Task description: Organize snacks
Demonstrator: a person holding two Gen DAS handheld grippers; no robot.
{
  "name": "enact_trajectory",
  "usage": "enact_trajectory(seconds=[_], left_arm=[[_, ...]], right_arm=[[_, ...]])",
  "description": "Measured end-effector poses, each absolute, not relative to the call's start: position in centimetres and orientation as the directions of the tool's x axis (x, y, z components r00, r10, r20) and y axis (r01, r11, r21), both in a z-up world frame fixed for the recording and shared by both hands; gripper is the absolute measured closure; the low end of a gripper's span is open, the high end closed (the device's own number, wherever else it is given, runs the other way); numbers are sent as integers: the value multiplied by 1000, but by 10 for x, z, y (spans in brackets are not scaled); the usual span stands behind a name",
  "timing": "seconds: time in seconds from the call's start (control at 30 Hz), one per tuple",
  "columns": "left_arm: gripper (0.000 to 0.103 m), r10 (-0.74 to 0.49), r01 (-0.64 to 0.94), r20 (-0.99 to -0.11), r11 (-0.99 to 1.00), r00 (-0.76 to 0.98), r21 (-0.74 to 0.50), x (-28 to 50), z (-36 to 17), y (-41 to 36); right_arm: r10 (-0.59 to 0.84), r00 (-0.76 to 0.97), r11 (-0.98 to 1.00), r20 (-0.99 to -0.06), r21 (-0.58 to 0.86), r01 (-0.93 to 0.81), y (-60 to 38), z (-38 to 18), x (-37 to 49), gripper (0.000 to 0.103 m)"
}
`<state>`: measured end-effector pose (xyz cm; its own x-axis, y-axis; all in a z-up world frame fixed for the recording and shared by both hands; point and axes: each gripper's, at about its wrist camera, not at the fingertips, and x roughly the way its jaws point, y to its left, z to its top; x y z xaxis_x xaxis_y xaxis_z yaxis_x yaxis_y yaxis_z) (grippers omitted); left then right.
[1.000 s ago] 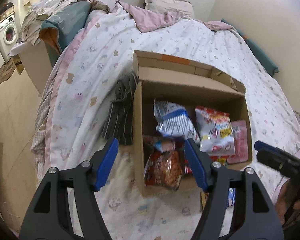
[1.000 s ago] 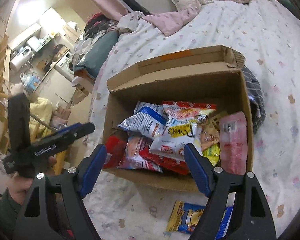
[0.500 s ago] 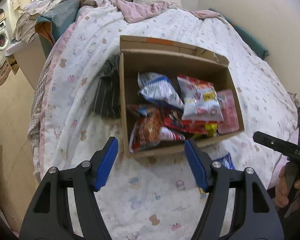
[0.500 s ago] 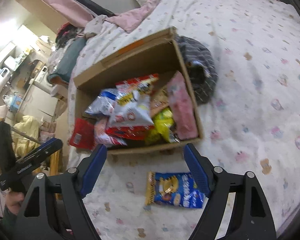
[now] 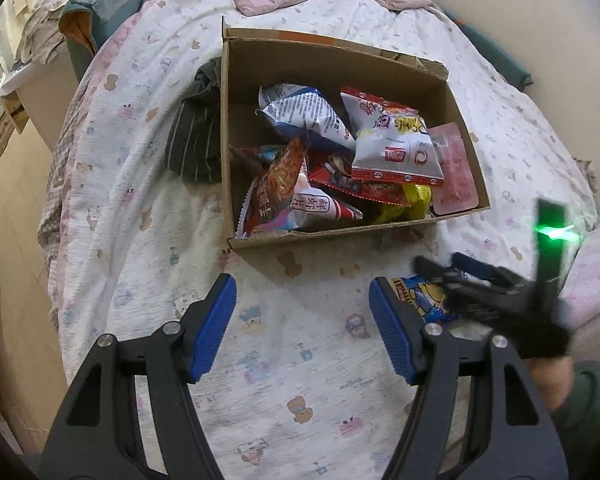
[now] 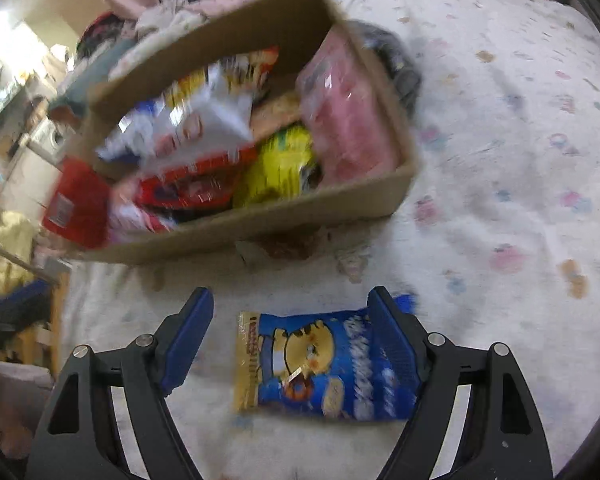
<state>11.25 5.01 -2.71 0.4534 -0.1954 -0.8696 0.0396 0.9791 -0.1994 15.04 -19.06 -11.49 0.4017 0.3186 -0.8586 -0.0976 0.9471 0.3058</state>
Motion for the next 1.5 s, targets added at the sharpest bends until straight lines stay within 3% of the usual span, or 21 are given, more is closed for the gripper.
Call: enact_trajectory(seconds=[0.2, 0.57, 0.6, 0.87, 1.3, 1.5], left_arm=[[37, -183, 26, -867, 981, 463, -193, 114, -29, 60], [37, -179, -27, -879, 977, 442, -212, 119, -39, 76], [37, -179, -28, -880, 977, 440, -213, 119, -40, 75], [37, -175, -12, -881, 980, 439, -200, 120, -40, 67], [37, -184, -3, -882, 979, 434, -206, 115, -39, 58], [37, -222, 18, -884, 972, 412, -235, 113, -40, 36]], right_arm=[[197, 510, 980, -838, 148, -135, -151, -138, 155, 22], [64, 583, 994, -810, -2, -111, -129, -164, 159, 25], [64, 585, 994, -808, -2, -112, -129, -163, 159, 34], [118, 578, 992, -808, 74, -100, -143, -157, 164, 48], [181, 604, 983, -776, 159, -90, -179, -109, 118, 49], [244, 618, 970, -747, 205, -134, -203, -59, 98, 49]])
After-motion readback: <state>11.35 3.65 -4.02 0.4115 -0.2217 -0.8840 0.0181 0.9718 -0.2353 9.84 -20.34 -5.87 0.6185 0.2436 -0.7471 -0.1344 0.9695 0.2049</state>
